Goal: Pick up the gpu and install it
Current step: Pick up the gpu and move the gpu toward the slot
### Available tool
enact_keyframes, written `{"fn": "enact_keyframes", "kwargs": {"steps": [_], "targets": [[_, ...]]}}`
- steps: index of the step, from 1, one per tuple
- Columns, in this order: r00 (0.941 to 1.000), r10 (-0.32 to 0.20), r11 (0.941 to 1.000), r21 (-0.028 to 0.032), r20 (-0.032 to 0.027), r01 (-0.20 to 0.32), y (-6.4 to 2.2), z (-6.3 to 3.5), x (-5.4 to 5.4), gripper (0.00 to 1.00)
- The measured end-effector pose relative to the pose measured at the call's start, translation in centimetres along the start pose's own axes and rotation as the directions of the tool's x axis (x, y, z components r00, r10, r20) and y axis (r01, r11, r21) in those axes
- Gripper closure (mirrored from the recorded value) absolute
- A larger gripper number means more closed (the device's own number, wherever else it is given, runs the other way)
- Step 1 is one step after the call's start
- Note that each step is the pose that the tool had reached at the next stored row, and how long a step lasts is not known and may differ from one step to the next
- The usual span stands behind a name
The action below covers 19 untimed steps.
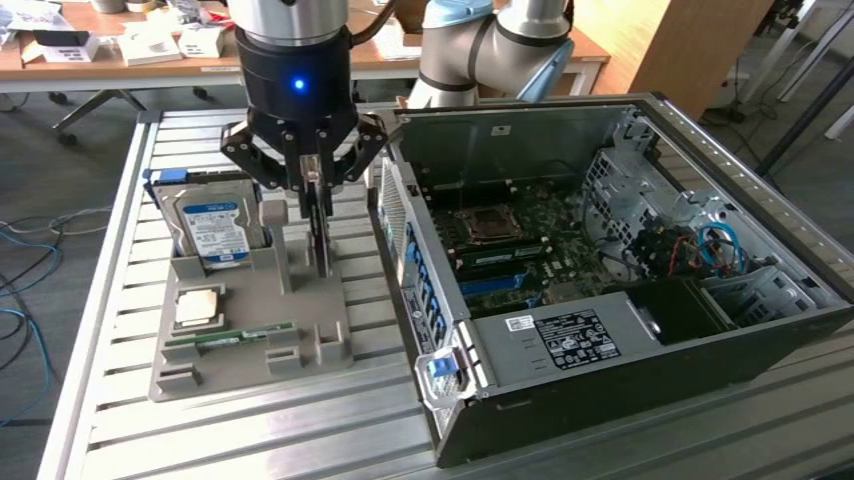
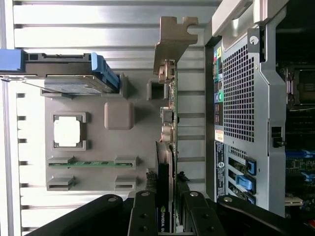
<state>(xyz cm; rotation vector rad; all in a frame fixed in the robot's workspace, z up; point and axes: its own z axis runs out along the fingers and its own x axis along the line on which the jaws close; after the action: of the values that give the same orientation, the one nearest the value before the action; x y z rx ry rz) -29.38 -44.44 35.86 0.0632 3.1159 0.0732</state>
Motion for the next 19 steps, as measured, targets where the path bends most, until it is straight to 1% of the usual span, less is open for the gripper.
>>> {"fn": "enact_keyframes", "kwargs": {"steps": [7, 10, 14, 19], "targets": [[1.0000, 0.000, 1.0000, 0.0001, -0.0002, 0.000, 0.00, -0.01, 0.0, 0.73], [1.0000, 0.000, 1.0000, 0.0003, -0.0003, 0.000, 0.01, -0.26, 0.0, 0.73], [1.0000, 0.000, 1.0000, 0.0002, -0.0002, 0.000, 0.05, -1.03, 0.0, 0.73], [1.0000, 0.000, 1.0000, 0.0002, -0.0002, 0.000, 0.12, -2.40, -0.1, 0.73]]}}
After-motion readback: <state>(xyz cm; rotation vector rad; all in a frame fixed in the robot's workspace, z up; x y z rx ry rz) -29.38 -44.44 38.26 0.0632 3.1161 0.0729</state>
